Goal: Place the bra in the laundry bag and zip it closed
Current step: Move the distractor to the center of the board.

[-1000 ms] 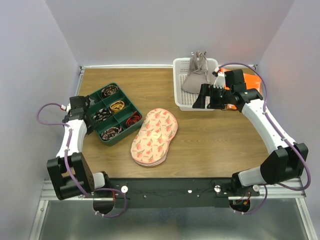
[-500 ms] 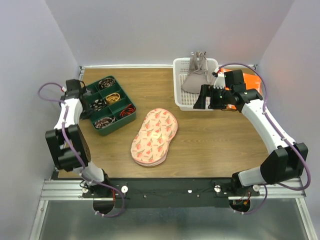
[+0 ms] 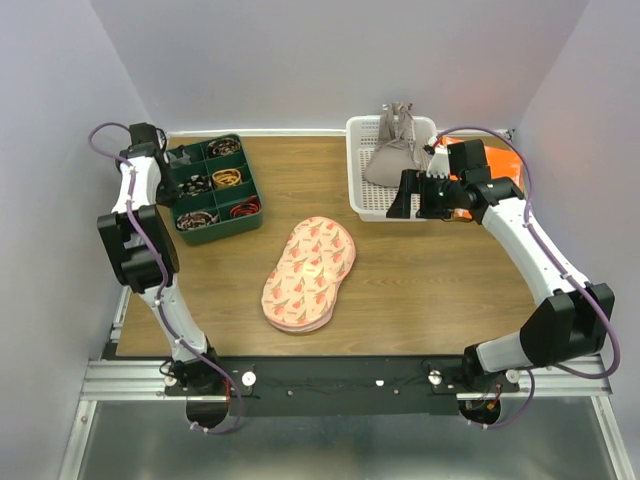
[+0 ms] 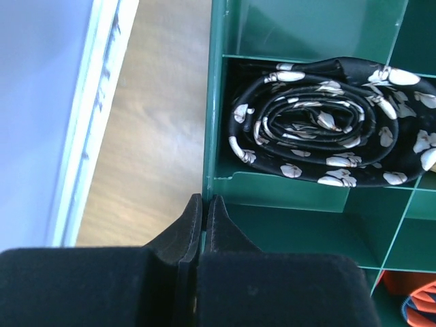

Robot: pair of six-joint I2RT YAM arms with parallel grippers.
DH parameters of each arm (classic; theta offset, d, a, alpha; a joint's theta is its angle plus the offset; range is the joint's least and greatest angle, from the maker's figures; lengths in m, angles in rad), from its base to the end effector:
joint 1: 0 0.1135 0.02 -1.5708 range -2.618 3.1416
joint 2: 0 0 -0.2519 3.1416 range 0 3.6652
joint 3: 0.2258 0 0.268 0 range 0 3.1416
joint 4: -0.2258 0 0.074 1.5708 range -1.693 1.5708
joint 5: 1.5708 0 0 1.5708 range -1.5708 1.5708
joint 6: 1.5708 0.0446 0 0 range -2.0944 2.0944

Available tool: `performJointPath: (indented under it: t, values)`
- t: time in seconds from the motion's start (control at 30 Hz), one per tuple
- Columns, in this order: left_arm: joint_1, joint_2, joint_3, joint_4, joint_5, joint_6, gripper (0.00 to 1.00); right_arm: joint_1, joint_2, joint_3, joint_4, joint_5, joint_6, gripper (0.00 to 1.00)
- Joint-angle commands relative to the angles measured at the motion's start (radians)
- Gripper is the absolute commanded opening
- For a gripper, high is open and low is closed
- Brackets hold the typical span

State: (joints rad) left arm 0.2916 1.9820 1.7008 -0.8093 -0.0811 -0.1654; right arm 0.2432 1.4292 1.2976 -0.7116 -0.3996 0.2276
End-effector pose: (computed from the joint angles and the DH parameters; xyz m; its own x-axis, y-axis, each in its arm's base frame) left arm 0.4233 0.1308 0.2245 -0.7848 -0.4069 -0.4676 -0.4578 0.8890 -0.0052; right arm 0.3140 0.0958 0.3021 -0.8128 0.0125 -0.5824 -0.2972 0.8509 0.4331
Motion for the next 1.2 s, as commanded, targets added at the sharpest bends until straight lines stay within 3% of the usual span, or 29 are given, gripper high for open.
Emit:
performJointPath:
  t: [0.0,0.2,0.33,0.5,0.53,0.7,0.8,0.93,0.97,1.0,1.07,1.1,1.17]
  values:
    - [0.020,0.076,0.152,-0.024,-0.068,0.029,0.00,0.010,0.016,0.011,0.000,-0.016,0.007,1.00]
    - [0.037,0.168,0.327,-0.037,-0.161,0.050,0.04,0.011,0.023,0.012,0.008,-0.077,0.007,1.00]
    - [0.038,0.187,0.402,-0.057,-0.149,0.047,0.12,0.050,0.027,0.029,-0.032,-0.156,-0.045,1.00]
    - [0.040,0.045,0.320,-0.038,-0.037,-0.009,0.55,0.094,-0.007,-0.012,-0.028,-0.130,-0.010,1.00]
    - [0.038,0.014,0.295,-0.027,-0.008,-0.035,0.68,0.096,-0.012,-0.026,-0.022,-0.134,-0.004,1.00]
    - [0.031,-0.162,0.177,-0.026,0.118,-0.101,0.71,0.105,-0.035,-0.086,0.015,-0.143,0.070,1.00]
    - [-0.031,-0.300,0.065,-0.013,0.190,-0.091,0.71,0.126,-0.049,-0.139,0.020,-0.157,0.105,1.00]
    - [-0.268,-0.475,-0.177,0.012,0.190,-0.077,0.69,0.182,-0.079,-0.260,0.093,-0.160,0.189,1.00]
    - [-0.335,-0.511,-0.240,0.028,0.184,-0.101,0.69,0.189,-0.082,-0.303,0.124,-0.116,0.240,0.99]
    - [-0.480,-0.584,-0.388,0.098,0.179,-0.132,0.69,0.197,-0.091,-0.326,0.135,-0.075,0.275,0.98]
    - [-0.624,-0.635,-0.499,0.148,0.187,-0.245,0.67,0.199,-0.107,-0.356,0.141,0.063,0.341,0.96]
    - [-0.748,-0.658,-0.567,0.171,0.179,-0.275,0.66,0.197,-0.127,-0.353,0.133,0.117,0.363,0.96]
    - [-0.859,-0.669,-0.607,0.173,0.107,-0.347,0.66,0.199,-0.153,-0.334,0.110,0.245,0.418,0.96]
